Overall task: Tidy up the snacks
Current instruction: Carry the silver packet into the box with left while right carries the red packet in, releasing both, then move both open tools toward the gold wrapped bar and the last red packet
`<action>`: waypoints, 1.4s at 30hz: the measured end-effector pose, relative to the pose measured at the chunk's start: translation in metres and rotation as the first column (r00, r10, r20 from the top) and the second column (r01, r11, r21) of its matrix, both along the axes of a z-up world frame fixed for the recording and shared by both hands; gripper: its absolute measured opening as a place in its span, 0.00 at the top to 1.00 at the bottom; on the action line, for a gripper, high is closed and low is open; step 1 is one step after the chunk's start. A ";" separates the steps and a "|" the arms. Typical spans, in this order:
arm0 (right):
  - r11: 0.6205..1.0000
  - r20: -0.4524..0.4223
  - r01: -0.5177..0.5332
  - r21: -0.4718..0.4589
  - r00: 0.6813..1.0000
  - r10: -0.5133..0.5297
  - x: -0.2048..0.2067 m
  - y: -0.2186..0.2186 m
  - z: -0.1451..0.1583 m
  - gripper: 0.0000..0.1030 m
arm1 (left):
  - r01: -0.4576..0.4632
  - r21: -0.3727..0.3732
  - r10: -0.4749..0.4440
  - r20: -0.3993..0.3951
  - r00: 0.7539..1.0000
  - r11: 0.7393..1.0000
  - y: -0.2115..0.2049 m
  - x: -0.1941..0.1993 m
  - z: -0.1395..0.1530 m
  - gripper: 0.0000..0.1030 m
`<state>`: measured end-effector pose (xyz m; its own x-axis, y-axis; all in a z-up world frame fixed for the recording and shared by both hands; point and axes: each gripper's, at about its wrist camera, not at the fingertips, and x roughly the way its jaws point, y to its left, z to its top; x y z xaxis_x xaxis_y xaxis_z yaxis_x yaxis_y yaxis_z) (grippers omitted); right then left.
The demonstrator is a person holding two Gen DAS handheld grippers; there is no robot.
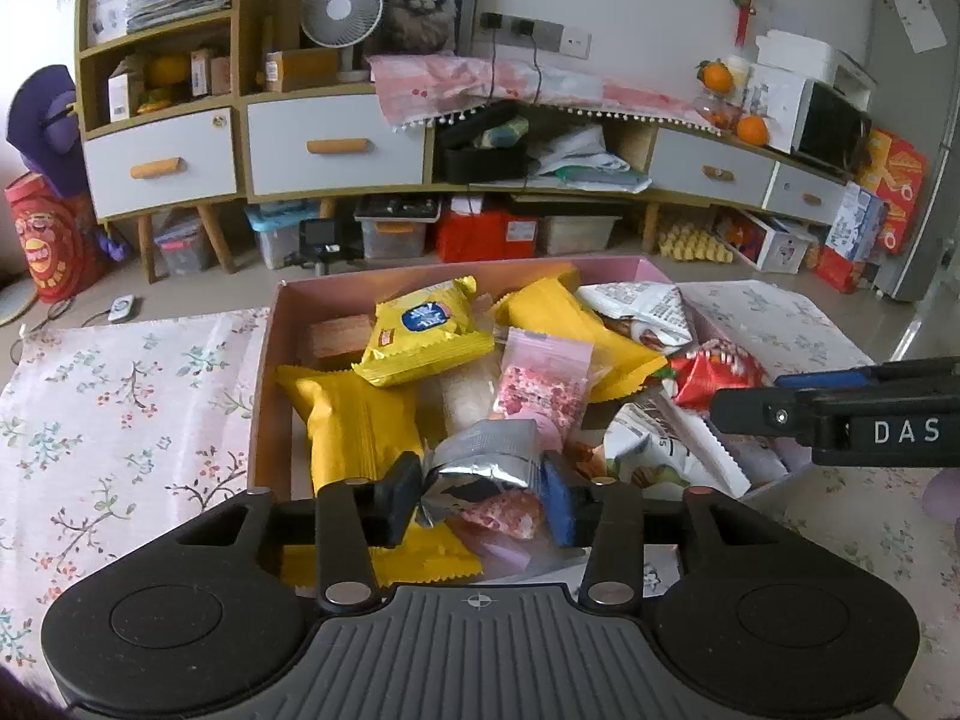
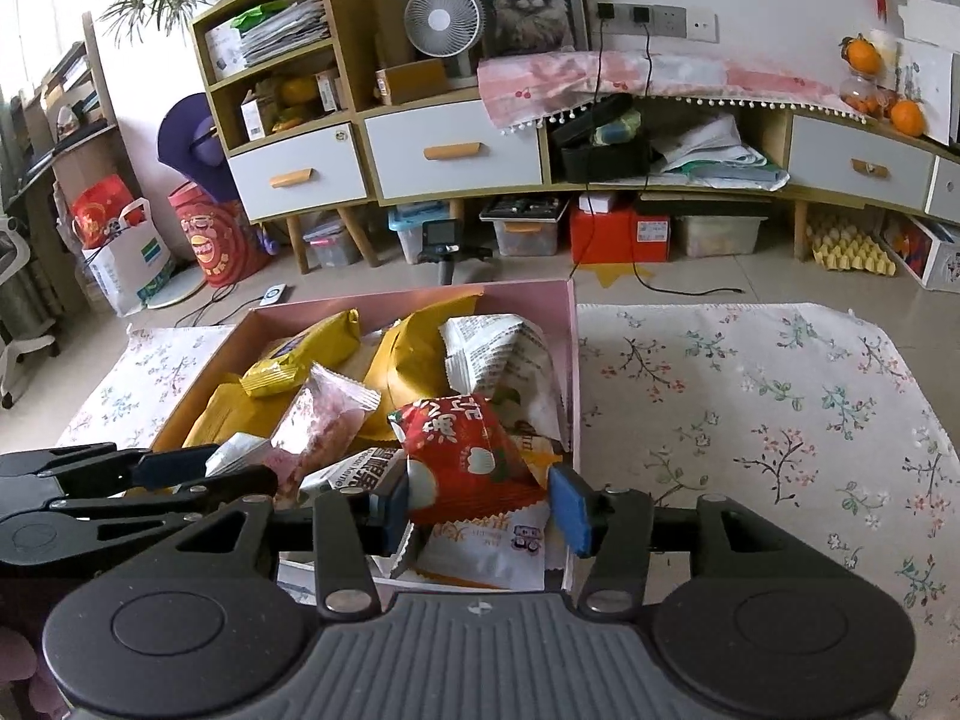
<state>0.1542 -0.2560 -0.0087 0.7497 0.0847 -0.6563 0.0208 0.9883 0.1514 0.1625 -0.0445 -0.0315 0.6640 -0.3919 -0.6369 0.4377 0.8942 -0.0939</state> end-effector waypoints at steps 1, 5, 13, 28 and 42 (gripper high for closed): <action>1.000 -0.001 -0.003 0.003 1.000 0.003 0.000 0.000 0.000 0.70 | 0.003 0.000 -0.003 -0.002 1.000 1.000 0.000 0.000 0.001 0.53; 1.000 0.014 -0.011 0.007 1.000 0.010 -0.001 0.001 0.004 0.62 | 0.015 0.007 -0.015 -0.007 1.000 1.000 -0.002 -0.004 0.003 0.43; 0.999 0.000 -0.041 -0.020 0.999 0.041 -0.008 0.006 0.016 0.47 | 0.029 0.054 -0.028 -0.027 0.999 0.998 0.005 -0.017 0.013 0.24; 0.979 -0.073 -0.146 -0.145 0.988 0.137 -0.046 0.026 0.035 0.26 | 0.038 0.196 -0.029 -0.048 0.998 0.980 0.047 -0.060 0.024 0.07; 0.903 -0.185 -0.308 -0.300 0.947 0.262 -0.090 0.052 0.005 0.24 | 0.075 0.306 -0.049 -0.093 0.994 0.949 0.070 -0.093 0.007 0.07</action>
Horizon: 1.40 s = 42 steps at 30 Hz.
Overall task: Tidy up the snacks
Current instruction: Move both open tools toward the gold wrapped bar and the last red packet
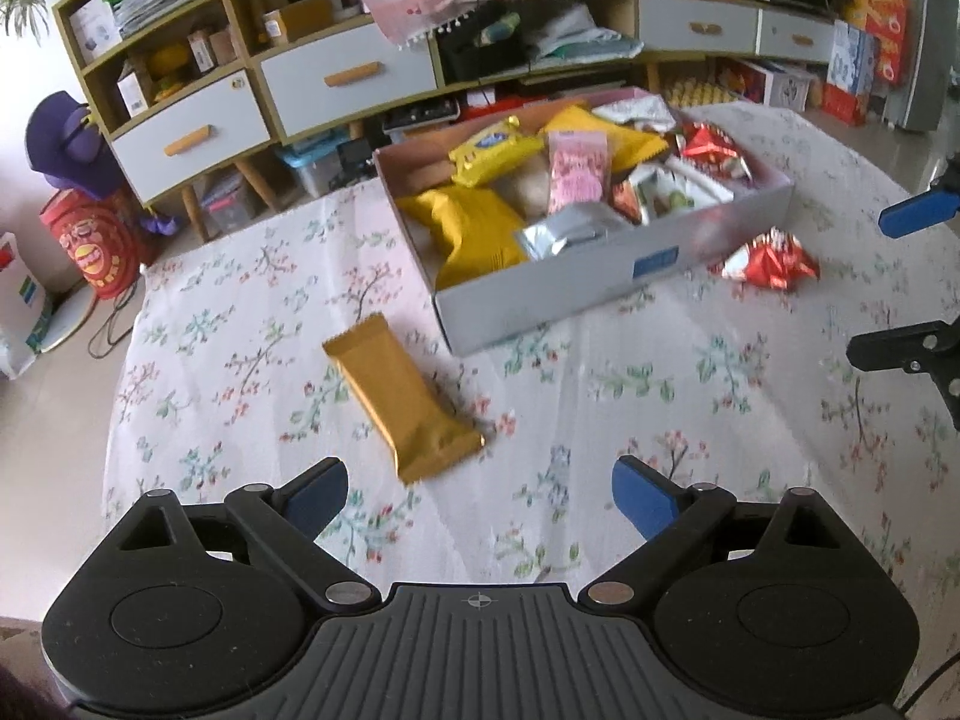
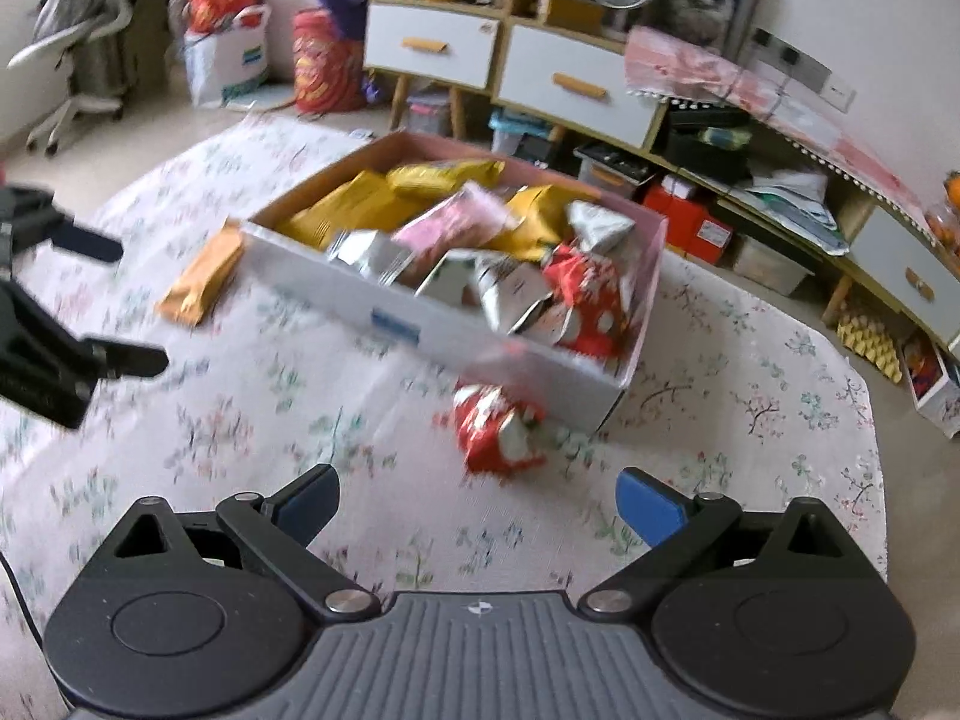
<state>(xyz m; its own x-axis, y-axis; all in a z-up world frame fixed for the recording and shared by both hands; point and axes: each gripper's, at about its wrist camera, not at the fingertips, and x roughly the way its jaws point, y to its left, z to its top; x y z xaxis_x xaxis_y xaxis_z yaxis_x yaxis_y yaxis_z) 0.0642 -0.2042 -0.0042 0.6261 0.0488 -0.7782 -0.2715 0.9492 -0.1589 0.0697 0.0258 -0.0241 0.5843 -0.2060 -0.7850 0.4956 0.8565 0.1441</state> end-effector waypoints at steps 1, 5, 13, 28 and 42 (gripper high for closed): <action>1.000 -0.004 -0.008 -0.006 1.000 0.008 -0.002 0.001 -0.001 0.24 | 0.000 0.005 0.000 -0.003 1.000 1.000 0.001 -0.001 -0.001 0.07; 0.999 -0.022 -0.033 -0.036 0.999 0.033 -0.011 0.006 -0.008 0.24 | -0.012 0.004 0.012 -0.024 1.000 1.000 0.005 -0.005 -0.008 0.07; 0.995 -0.036 -0.061 -0.076 0.998 0.058 -0.020 0.011 -0.020 0.24 | -0.018 0.026 0.019 -0.042 0.999 1.000 0.008 -0.010 -0.021 0.07; 0.997 -0.031 -0.007 -0.071 1.000 0.005 -0.005 0.000 -0.032 0.24 | -0.084 -0.044 0.085 0.018 0.996 0.995 0.015 0.005 -0.032 0.07; 0.998 -0.035 0.051 -0.037 0.998 -0.052 0.022 -0.003 -0.036 0.25 | -0.176 -0.120 0.177 -0.009 0.984 0.977 0.013 0.034 -0.036 0.09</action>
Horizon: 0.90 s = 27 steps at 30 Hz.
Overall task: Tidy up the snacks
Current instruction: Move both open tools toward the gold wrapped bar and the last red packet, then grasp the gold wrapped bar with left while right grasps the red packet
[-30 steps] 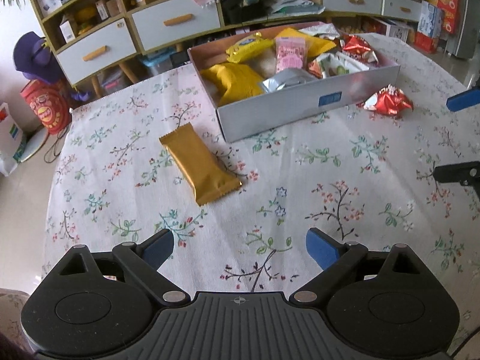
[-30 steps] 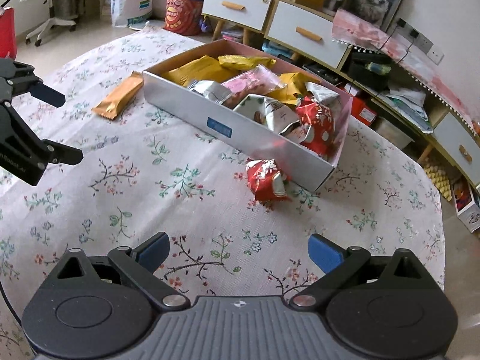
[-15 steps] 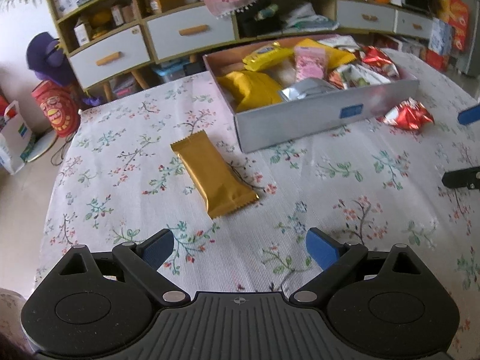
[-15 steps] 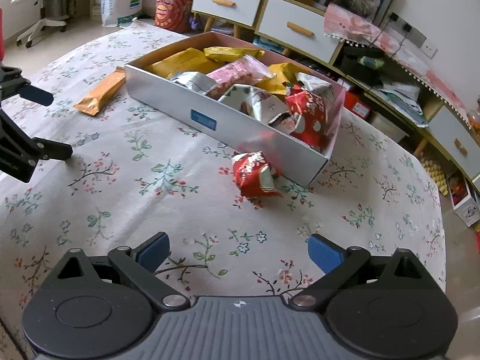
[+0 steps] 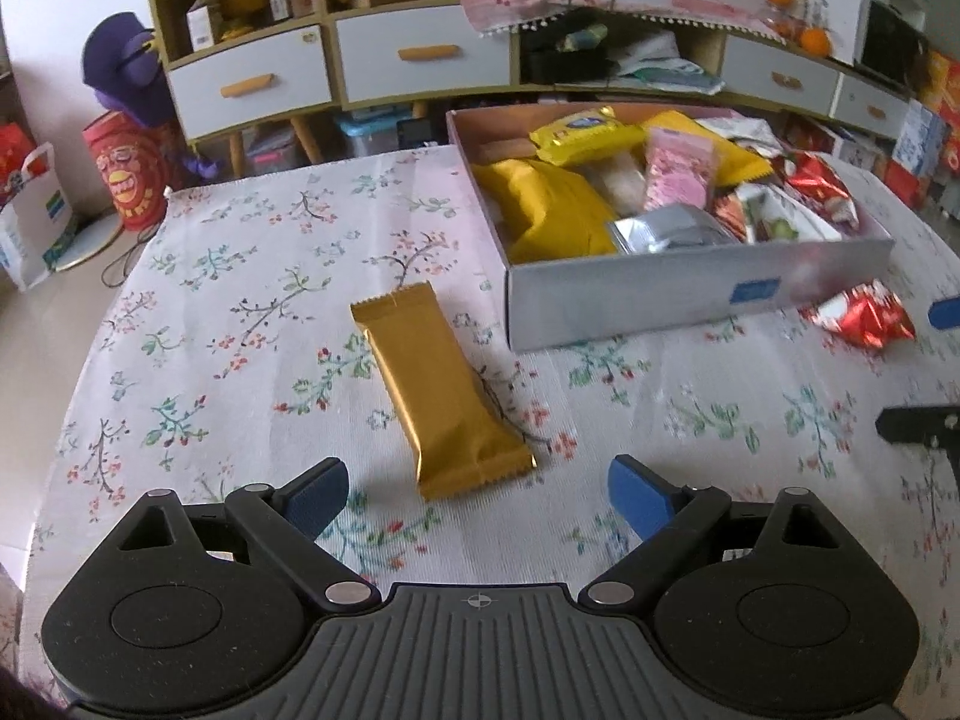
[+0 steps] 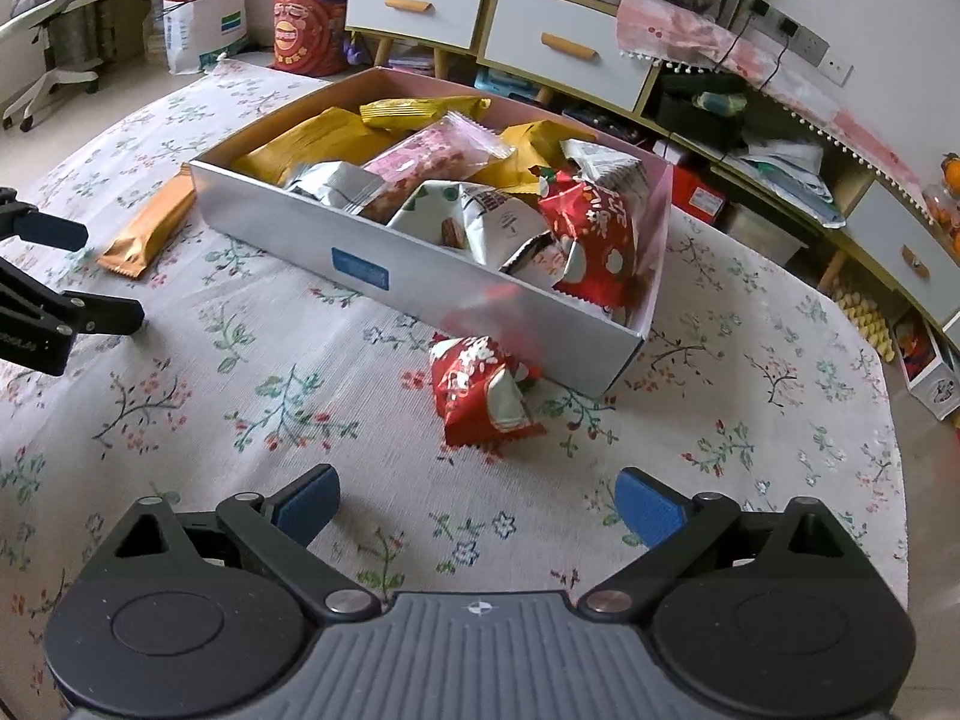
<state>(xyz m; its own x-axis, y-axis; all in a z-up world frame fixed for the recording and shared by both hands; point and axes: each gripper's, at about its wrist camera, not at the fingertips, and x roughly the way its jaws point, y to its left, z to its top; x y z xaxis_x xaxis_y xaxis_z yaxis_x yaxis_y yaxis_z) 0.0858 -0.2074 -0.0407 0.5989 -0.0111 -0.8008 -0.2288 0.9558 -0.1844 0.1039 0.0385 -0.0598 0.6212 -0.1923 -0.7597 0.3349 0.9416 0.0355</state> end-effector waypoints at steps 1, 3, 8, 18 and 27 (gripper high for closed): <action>1.000 0.000 0.003 0.001 1.000 -0.003 0.002 0.000 0.000 0.25 | -0.010 0.001 0.010 0.005 1.000 1.000 -0.001 0.002 0.000 0.12; 1.000 0.000 0.008 0.004 1.000 -0.008 0.004 0.000 -0.001 0.26 | -0.027 -0.004 0.027 0.005 1.000 1.000 -0.002 0.006 0.000 0.15; 0.999 0.004 0.032 0.016 0.999 -0.032 0.012 -0.002 0.000 0.28 | -0.054 -0.027 0.054 0.004 0.999 0.998 -0.004 0.014 0.000 0.24; 0.996 0.014 0.079 0.031 0.997 -0.079 0.023 -0.009 0.001 0.40 | -0.064 -0.033 0.064 0.006 0.998 0.997 -0.011 0.021 0.002 0.42; 0.992 0.024 0.118 0.051 0.993 -0.120 0.040 -0.013 0.002 0.52 | -0.079 -0.040 0.079 -0.013 0.997 0.996 -0.014 0.030 0.005 0.65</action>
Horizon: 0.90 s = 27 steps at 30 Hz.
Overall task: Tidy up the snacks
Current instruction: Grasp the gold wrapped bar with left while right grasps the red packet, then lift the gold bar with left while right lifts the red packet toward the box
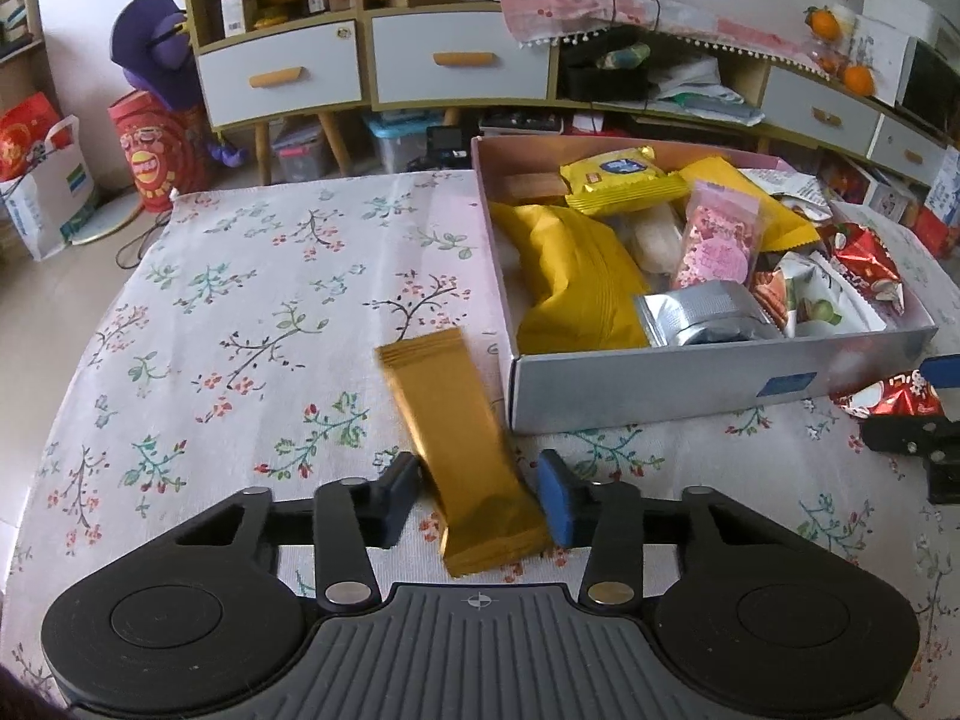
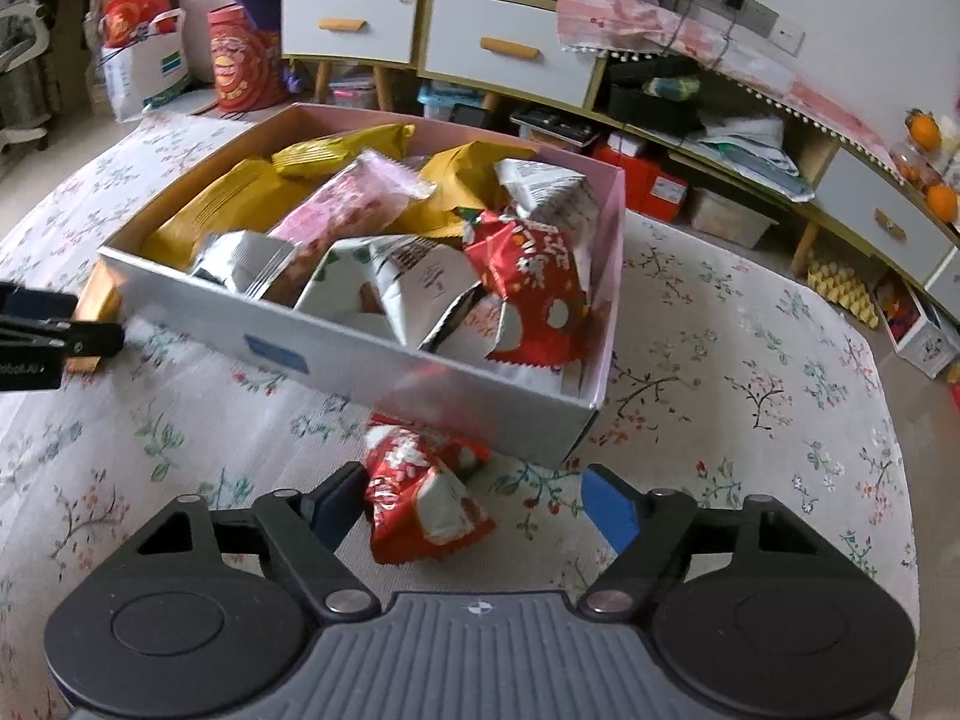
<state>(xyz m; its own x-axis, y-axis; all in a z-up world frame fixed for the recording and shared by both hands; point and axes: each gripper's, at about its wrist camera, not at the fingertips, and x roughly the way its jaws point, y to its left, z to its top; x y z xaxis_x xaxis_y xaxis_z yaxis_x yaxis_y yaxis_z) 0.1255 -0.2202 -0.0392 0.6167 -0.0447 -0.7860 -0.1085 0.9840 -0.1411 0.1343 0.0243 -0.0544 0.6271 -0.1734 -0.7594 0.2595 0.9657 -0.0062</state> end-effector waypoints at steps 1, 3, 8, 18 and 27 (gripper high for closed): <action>1.000 0.000 0.010 0.006 1.000 -0.010 0.002 0.000 0.000 0.53 | -0.003 -0.002 0.003 -0.006 1.000 1.000 0.001 0.000 0.001 0.67; 1.000 -0.003 0.021 0.018 1.000 -0.021 0.002 0.001 0.000 0.60 | -0.008 -0.006 0.008 -0.015 1.000 1.000 0.002 0.000 0.002 0.70; 1.000 -0.007 0.011 0.011 1.000 -0.011 0.004 0.009 0.002 0.77 | 0.005 -0.001 -0.005 -0.024 1.000 1.000 0.004 -0.002 0.003 0.71; 1.000 -0.014 0.015 0.022 1.000 -0.015 0.003 0.011 0.009 0.95 | 0.002 -0.010 -0.002 -0.043 0.999 1.000 0.007 -0.009 0.006 0.75; 0.999 -0.017 0.025 0.042 1.000 -0.025 -0.004 0.008 0.017 0.95 | 0.014 -0.002 -0.014 -0.046 0.999 1.000 0.010 -0.014 0.013 0.78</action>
